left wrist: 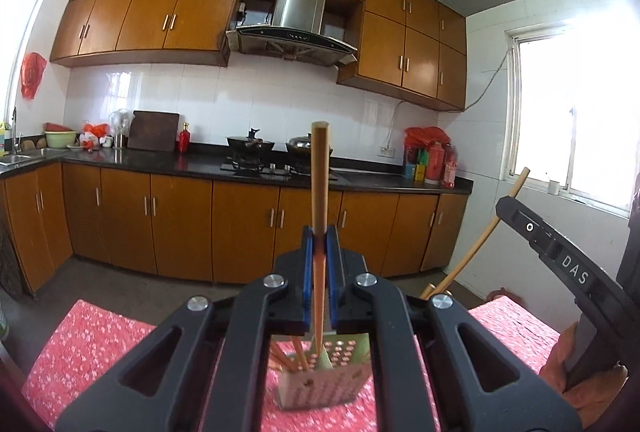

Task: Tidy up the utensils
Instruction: 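Lift both held chopsticks upright and carry them above the grey holder, then open both grippers to drop the chopsticks into the holder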

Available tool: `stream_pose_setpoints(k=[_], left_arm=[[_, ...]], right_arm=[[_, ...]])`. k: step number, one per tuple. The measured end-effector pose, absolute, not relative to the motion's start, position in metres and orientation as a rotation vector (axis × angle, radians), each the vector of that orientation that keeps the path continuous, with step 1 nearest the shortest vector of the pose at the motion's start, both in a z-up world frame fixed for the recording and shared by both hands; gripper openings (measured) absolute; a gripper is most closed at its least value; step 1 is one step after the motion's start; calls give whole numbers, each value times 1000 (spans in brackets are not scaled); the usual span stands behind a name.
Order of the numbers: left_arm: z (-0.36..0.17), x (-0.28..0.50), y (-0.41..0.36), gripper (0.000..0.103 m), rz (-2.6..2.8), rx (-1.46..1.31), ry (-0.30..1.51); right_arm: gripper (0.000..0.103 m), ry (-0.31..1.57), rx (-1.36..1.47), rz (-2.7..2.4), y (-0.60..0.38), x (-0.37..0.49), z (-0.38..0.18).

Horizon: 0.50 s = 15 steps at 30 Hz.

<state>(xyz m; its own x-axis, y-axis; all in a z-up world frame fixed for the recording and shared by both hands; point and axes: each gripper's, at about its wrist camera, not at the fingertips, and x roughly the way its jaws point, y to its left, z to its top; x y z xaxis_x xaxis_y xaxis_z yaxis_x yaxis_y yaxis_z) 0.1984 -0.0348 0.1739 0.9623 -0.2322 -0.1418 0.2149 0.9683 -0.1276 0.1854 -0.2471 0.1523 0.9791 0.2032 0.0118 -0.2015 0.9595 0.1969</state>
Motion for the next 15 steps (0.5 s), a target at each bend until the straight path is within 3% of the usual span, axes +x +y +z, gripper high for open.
stream_pose_setpoints(k=[12, 14, 15], left_arm=[[131, 258, -29, 8, -213, -145, 276], [129, 260, -26, 12, -209, -159, 285], [129, 260, -25, 15, -209, -161, 285]], right_arm=[[8, 107, 189, 205, -234, 226, 115], [12, 132, 194, 212, -235, 226, 113], [25, 135, 190, 212, -236, 225, 114]])
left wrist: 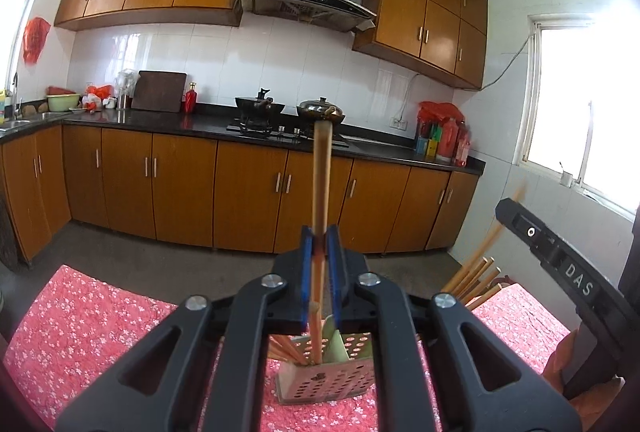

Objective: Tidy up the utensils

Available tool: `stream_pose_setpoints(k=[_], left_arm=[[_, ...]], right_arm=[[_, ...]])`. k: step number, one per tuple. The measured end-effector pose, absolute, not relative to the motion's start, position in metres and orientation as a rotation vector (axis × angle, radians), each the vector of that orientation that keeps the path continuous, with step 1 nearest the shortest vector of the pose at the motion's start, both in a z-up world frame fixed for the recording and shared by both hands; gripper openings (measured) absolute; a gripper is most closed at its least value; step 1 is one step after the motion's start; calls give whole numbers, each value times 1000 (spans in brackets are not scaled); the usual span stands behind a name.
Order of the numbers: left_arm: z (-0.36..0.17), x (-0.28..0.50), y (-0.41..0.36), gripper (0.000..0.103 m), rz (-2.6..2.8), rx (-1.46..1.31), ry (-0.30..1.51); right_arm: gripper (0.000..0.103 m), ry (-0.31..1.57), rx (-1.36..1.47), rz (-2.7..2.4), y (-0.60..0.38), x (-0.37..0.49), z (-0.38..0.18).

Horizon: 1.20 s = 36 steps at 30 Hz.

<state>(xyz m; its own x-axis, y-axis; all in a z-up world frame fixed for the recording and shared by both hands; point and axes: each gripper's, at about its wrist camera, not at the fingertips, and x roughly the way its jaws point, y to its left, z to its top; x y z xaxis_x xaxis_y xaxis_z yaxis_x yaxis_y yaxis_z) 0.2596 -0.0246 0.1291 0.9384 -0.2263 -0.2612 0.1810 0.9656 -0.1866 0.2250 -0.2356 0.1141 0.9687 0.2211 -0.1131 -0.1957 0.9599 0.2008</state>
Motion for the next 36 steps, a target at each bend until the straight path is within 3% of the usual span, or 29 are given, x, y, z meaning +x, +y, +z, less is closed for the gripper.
stream_pose_setpoints(k=[1, 2, 6, 8, 12, 16, 17, 20, 36], left_arm=[[131, 259, -23, 22, -205, -164, 280], [133, 257, -21, 28, -204, -167, 274], [143, 242, -11, 34, -196, -173, 246], [147, 231, -4, 41, -187, -175, 233], [146, 202, 11, 54, -157, -152, 223], [129, 161, 23, 80, -117, -121, 225], [122, 149, 26, 90, -107, -111, 227], [104, 123, 28, 99, -89, -77, 244], [19, 29, 11, 99, 20, 49, 301]], right_arm=[[39, 130, 188, 206, -236, 224, 115], [43, 121, 187, 201, -238, 223, 117], [43, 103, 192, 200, -245, 211, 125], [49, 100, 196, 199, -249, 203, 129], [74, 100, 180, 188, -256, 180, 128], [99, 120, 146, 174, -254, 148, 115], [101, 124, 131, 168, -252, 140, 110], [101, 147, 73, 134, -243, 117, 92], [101, 309, -23, 49, -218, 49, 0]])
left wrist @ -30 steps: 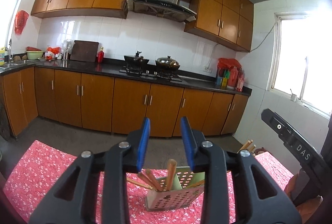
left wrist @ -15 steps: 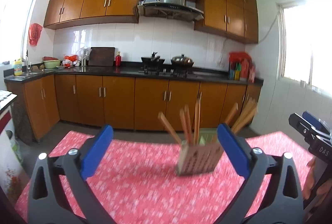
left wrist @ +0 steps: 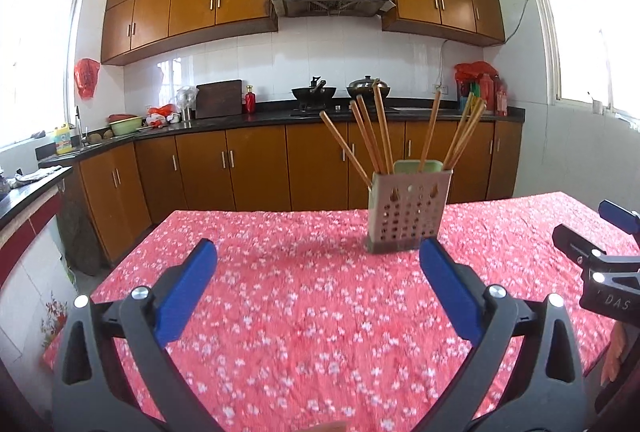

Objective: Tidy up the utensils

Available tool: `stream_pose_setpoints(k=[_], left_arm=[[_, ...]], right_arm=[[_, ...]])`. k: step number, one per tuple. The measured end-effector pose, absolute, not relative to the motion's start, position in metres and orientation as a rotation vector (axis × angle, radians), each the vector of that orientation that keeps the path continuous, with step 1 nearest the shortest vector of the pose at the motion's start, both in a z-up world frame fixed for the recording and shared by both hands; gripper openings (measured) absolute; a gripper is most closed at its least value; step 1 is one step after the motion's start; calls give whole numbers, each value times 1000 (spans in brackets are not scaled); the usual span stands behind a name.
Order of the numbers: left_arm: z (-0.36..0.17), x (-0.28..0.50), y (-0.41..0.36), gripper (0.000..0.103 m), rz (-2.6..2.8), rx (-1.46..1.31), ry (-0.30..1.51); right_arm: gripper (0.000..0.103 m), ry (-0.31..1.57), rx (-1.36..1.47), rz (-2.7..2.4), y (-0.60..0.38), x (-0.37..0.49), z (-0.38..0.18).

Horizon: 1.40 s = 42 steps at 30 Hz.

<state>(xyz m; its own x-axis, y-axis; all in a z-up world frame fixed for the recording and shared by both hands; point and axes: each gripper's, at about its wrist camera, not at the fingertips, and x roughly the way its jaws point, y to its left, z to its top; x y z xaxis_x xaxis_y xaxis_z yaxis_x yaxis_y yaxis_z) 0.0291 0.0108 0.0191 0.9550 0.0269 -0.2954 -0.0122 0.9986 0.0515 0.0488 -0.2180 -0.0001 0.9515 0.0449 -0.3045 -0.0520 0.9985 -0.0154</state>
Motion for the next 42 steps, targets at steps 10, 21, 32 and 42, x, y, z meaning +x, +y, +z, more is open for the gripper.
stream_pose_setpoints(k=[10, 21, 32, 42], left_arm=[[-4, 20, 8, 99, 29, 68, 333], [-16, 20, 9, 99, 17, 42, 371], [-15, 21, 9, 99, 17, 33, 374], [-15, 21, 8, 99, 18, 33, 374]], right_arm=[[101, 359, -12, 40, -219, 34, -25], [101, 368, -2, 27, -222, 31, -30], [101, 375, 10, 29, -225, 32, -29], [101, 375, 12, 28, -225, 33, -28]])
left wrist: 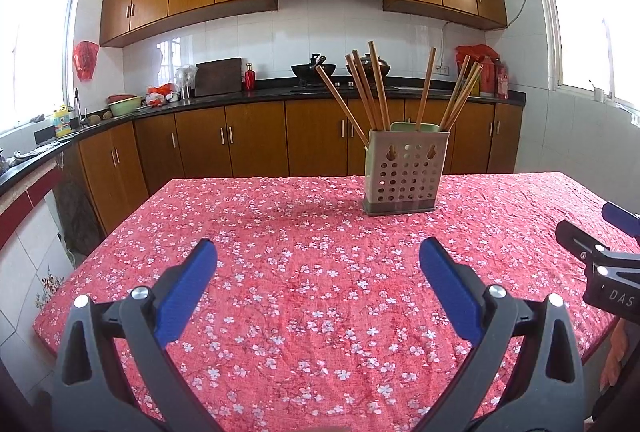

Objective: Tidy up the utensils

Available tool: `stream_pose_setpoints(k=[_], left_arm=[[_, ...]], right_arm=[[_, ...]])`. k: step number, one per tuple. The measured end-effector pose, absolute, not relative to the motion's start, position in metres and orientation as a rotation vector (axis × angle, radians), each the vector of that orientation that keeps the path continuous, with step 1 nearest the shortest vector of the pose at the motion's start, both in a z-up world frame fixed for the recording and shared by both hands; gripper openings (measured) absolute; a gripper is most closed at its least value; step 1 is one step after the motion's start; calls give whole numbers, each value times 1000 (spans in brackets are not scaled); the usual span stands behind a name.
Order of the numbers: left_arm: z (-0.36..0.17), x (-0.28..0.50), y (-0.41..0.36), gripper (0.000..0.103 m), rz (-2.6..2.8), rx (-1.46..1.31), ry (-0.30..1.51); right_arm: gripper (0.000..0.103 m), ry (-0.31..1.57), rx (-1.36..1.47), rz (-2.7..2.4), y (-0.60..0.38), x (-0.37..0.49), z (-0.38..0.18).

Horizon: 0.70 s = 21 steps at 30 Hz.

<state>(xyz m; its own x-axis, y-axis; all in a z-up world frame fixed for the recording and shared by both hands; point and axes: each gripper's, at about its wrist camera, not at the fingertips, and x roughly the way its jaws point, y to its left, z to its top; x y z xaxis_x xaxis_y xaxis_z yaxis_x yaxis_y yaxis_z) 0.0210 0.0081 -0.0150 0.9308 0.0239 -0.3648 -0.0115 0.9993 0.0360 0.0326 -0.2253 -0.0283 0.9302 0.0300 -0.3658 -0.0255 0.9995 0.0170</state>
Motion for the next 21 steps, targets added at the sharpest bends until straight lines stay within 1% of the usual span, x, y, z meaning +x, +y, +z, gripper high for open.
stream_pose_setpoints(k=[21], left_arm=[[-14, 21, 10, 99, 16, 32, 376]], right_arm=[[101, 377, 16, 27, -225, 33, -28]])
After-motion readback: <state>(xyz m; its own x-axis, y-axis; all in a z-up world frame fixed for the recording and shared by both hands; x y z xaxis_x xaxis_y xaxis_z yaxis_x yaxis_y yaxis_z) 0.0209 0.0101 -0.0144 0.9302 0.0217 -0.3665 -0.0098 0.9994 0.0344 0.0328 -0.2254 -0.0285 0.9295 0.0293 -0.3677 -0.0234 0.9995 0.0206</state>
